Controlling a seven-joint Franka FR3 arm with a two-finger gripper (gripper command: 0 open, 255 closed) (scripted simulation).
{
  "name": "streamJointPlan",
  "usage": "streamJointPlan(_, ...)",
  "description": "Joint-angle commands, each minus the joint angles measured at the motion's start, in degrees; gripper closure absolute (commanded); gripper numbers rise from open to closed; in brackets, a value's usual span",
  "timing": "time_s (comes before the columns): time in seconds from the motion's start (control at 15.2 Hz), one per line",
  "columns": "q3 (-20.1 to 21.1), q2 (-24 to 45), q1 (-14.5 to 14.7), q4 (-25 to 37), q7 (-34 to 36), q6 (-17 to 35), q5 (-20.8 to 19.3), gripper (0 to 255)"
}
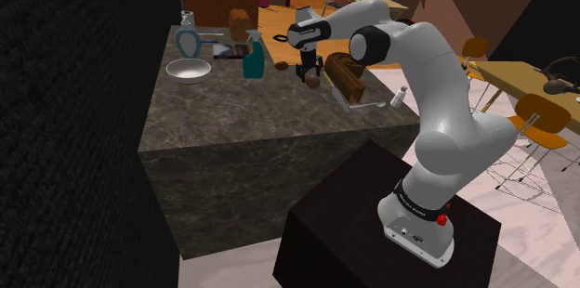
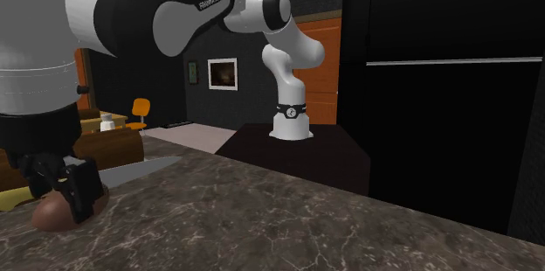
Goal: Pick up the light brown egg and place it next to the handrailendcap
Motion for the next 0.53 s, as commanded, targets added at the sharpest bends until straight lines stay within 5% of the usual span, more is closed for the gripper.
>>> streamJointPlan(0.0, 0.0, 0.1, 0.0, 0.2, 0.0, -0.1, 0.0, 0)
streamJointPlan(0.46, 0.1, -1.2, 0.8, 5.0, -0.6, -6.3, 0.3, 0)
